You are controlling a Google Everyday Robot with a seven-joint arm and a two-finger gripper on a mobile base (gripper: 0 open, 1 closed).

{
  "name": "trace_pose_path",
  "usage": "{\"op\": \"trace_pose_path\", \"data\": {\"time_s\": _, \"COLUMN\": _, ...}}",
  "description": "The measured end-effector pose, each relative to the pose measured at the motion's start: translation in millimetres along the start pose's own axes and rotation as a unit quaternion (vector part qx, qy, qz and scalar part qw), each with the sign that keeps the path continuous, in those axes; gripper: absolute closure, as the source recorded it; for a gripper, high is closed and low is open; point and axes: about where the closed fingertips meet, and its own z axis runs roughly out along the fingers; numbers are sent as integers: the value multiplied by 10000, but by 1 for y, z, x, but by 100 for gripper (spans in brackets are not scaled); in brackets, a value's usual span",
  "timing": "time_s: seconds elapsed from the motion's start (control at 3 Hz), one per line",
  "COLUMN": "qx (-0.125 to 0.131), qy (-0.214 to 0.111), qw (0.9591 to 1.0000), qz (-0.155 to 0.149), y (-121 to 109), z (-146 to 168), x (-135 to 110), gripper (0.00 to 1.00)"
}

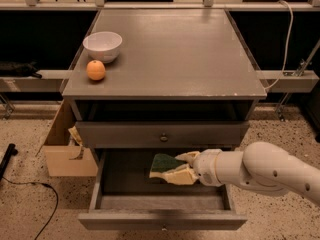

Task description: Place sponge into middle drawer

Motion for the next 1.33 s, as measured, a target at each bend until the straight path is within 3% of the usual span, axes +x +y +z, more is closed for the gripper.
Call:
{"op": "trace_pose_path", "data": {"time_s": 0.33, "qx": 6, "qy": -5, "qw": 10000, "qz": -17, "y": 0, "z": -1, "x": -2, "gripper": 100}}
{"op": "trace_pose_path", "data": {"time_s": 0.67, "qx": -56, "qy": 62, "qw": 9998, "qz": 184, "y": -7, "z": 18, "x": 26, "gripper": 100}}
{"op": "trace_pose_path", "data": {"time_s": 1.0, "qx": -166, "qy": 198, "qw": 9981, "qz": 568, "y": -13, "z": 48, "x": 73, "gripper": 100}}
{"op": "trace_pose_path", "data": {"time_s": 1.33, "qx": -223, "qy": 203, "qw": 9974, "qz": 655, "y": -12, "z": 54, "x": 81, "gripper": 100}}
